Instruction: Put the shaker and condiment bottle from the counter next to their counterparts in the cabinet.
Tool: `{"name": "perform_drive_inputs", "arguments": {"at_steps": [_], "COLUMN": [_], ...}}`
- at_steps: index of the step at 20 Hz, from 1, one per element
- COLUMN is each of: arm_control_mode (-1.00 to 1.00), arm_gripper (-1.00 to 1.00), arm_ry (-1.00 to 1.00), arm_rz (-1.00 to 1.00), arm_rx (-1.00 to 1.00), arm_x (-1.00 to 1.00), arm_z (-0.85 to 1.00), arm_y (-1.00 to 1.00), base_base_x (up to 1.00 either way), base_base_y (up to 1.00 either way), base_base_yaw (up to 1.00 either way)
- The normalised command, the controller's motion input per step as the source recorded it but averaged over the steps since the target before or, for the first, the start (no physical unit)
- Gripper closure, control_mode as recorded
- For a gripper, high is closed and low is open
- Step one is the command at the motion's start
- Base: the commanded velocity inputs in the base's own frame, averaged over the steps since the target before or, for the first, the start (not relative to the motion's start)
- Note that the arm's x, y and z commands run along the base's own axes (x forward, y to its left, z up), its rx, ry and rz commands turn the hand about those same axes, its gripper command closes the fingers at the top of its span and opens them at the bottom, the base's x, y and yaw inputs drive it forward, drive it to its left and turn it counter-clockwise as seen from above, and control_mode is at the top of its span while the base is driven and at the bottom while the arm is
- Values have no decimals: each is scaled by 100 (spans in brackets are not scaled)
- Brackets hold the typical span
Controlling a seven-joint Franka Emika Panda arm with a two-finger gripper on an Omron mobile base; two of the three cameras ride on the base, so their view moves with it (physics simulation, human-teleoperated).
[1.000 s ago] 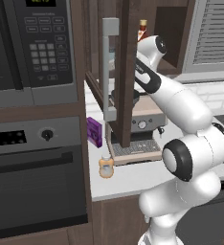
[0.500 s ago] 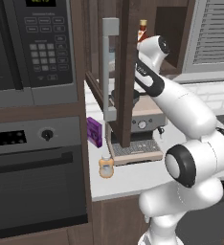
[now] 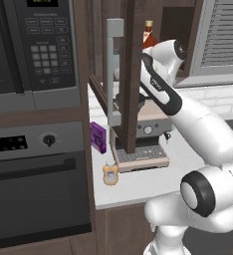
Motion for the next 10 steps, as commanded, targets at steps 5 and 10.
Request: {"name": "perform_drive_inputs", "arguments": {"at_steps": [5, 10], "arm_control_mode": [-100, -100], "arm_gripper": [-100, -100], "arm_ry": [0, 0], "arm_rz": [-1, -2], "arm_rx": [1, 1], "arm_x": [-62, -64], "arm_z": [2, 1], "arm_y": [0, 0], "base_base_x": [0, 0], "base_base_y": [0, 0], "base_base_yaw": [0, 0]}}
